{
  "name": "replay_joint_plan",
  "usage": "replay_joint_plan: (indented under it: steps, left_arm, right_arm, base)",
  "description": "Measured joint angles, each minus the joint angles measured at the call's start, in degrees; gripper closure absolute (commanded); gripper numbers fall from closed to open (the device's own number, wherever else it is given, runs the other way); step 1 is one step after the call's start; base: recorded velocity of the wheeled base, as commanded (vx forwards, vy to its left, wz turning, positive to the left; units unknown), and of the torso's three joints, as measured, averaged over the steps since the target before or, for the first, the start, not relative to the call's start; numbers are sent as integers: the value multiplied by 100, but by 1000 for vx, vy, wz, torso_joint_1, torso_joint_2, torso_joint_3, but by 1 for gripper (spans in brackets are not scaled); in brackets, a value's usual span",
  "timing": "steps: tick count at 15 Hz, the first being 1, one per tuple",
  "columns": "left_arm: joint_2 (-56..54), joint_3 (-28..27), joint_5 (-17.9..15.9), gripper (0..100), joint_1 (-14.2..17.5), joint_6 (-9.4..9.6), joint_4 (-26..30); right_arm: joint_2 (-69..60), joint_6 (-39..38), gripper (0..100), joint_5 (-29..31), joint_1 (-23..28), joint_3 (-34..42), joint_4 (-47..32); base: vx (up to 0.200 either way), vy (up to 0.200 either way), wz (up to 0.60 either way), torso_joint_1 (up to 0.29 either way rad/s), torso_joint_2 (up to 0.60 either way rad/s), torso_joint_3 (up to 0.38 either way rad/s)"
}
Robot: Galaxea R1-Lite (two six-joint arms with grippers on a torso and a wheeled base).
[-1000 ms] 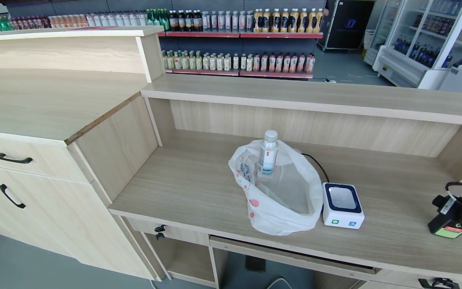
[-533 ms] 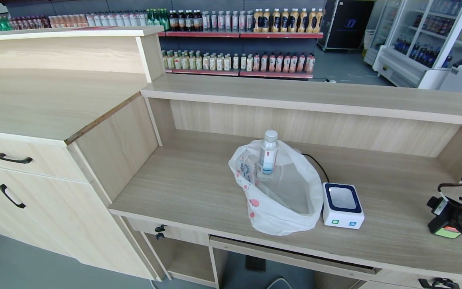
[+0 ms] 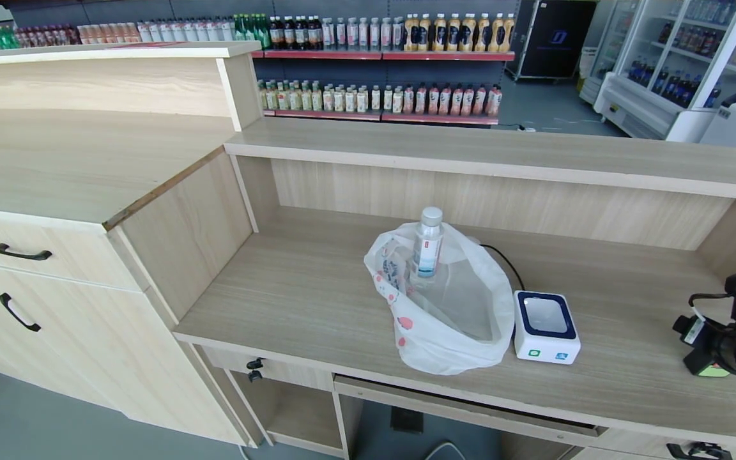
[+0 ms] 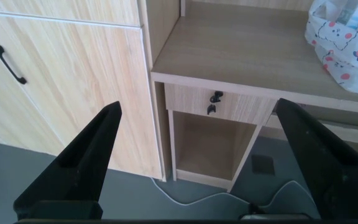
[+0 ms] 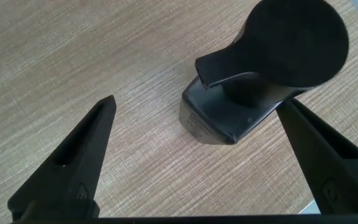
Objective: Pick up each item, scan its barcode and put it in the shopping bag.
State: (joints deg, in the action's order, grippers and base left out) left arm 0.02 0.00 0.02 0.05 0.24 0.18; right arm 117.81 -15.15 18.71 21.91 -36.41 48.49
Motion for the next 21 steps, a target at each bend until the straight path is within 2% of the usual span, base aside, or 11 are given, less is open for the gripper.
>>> replay_joint_plan:
  steps: [6,8,13,21]
  left_arm:
    - [0,0,0,0,2,2,0]
    - [0,0,0,0,5,2,0]
    - [0,0,2,0,0,2,0]
    - [0,0,-2,0,2,2,0]
  right_arm:
    - [149,389,0,2,22,-27,449]
    - [193,736,0,2,35,-18,635]
    - [300,1086,0,129,168,-7,661]
    - [661,1624,0,132,212,-10,1484]
  base:
    - [0,0,0,0,0,0]
    - [0,0,0,0,0,0]
    - [0,0,0,0,0,0]
    - [0,0,0,0,0,0]
